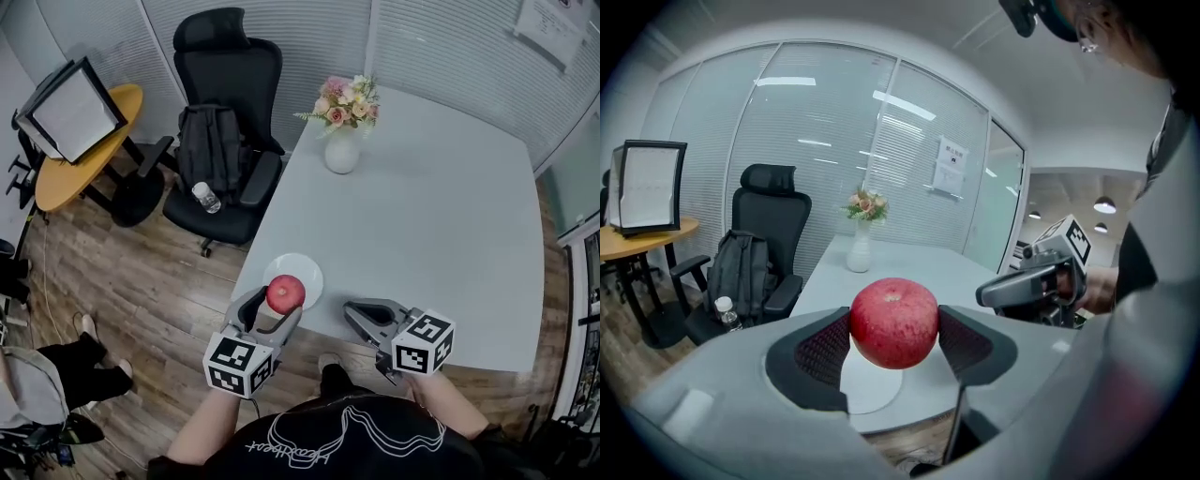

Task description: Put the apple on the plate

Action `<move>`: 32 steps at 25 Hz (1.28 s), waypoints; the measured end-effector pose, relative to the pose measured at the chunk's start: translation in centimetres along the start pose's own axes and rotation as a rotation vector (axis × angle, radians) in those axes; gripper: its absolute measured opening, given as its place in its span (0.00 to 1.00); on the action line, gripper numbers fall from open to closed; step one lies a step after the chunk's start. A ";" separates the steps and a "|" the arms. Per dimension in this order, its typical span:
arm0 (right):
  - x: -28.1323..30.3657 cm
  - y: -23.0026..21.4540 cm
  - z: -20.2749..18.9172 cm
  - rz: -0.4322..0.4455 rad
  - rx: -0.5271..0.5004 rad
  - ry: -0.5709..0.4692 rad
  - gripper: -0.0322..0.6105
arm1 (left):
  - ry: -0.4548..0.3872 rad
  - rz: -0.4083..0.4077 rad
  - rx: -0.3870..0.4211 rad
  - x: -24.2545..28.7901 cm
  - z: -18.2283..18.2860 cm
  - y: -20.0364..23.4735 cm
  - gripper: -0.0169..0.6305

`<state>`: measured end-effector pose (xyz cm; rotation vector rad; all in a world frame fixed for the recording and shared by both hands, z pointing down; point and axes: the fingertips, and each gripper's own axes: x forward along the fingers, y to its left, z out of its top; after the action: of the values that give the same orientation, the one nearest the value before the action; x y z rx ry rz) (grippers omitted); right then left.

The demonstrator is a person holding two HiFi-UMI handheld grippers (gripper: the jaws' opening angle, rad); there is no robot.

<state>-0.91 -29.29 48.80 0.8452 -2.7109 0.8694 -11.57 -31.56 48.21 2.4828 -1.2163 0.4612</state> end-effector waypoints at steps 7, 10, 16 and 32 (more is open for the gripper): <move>1.4 -2.9 -0.9 0.000 0.057 0.043 0.06 | 0.027 0.023 0.076 3.5 -1.5 1.9 0.49; 1.7 -3.8 -1.3 -0.001 0.074 0.055 0.06 | 0.034 0.019 0.094 4.7 -2.4 2.4 0.49; 1.8 -5.6 -1.7 -0.004 0.106 0.067 0.06 | 0.078 0.041 0.151 7.0 -4.7 3.8 0.49; 1.5 -7.3 -2.5 -0.011 0.182 0.068 0.06 | 0.144 0.079 0.172 9.5 -8.7 5.1 0.49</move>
<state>1.94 -33.44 54.85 0.8470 -2.5963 1.1350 -11.36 -37.31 60.76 2.4967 -1.2686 0.7815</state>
